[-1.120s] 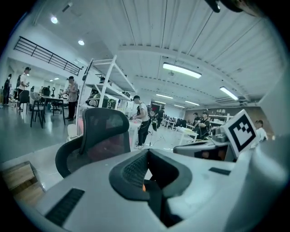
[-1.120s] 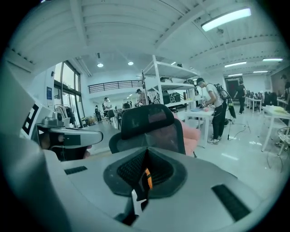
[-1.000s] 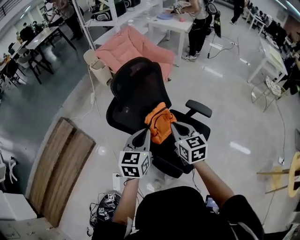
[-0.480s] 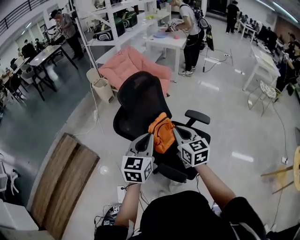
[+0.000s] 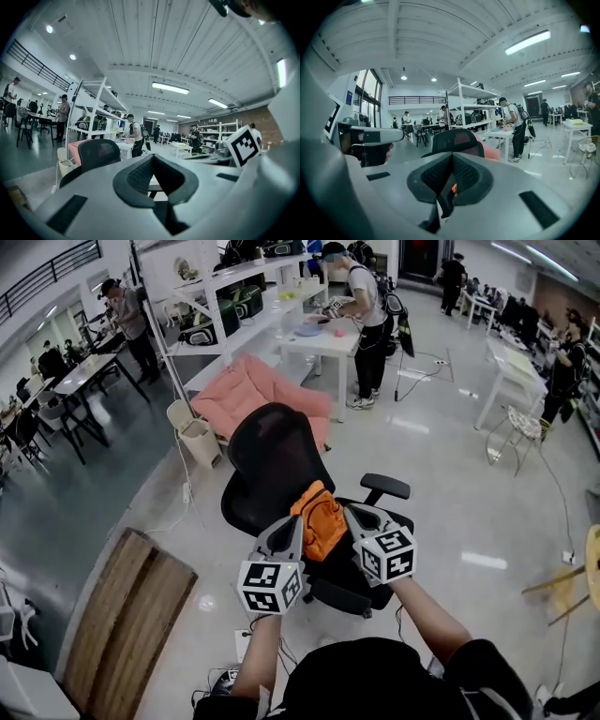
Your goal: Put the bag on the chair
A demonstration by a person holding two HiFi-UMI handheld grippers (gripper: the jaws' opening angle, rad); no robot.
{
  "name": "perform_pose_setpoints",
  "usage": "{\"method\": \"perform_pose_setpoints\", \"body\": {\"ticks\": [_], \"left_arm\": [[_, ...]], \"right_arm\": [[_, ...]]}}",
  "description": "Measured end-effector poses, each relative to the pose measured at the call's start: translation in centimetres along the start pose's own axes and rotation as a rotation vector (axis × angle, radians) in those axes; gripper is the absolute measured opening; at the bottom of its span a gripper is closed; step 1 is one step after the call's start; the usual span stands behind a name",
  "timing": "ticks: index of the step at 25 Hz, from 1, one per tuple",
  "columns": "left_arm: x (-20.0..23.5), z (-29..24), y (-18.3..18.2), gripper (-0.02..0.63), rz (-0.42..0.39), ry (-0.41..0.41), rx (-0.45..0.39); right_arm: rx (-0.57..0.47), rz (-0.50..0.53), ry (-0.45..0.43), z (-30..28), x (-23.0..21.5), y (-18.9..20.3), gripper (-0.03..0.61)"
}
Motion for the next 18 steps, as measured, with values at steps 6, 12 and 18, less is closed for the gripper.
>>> {"method": "perform_pose_setpoints", "body": {"ticks": [6, 12, 18], "left_arm": [[-2.8, -1.3, 0.5, 0.011, 0.011, 0.046, 0.004], [-7.2, -1.6, 0.9, 0.011, 0.01, 0.061, -0.023], [-11.7, -0.3, 2.0, 0.011, 0.02, 0.065, -0.056]], "right_arm": [[-0.011, -0.019, 0.034, 2.7, -2.3, 0.4, 0.002], [-0.025, -0.021, 0.037, 6.7, -4.1, 0.8, 0.002], [-0.049, 0.009, 0.025, 11.1, -4.7, 1.2, 0.002]]}}
Point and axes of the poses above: the fingertips, and each gripper's own axes: z backward along the fingers, x to its left, y out of its underside, the point moved 8 cm from there along z, backward along the fingers, and after that the axes turned 14 degrees about z, right-handed, at the moved point
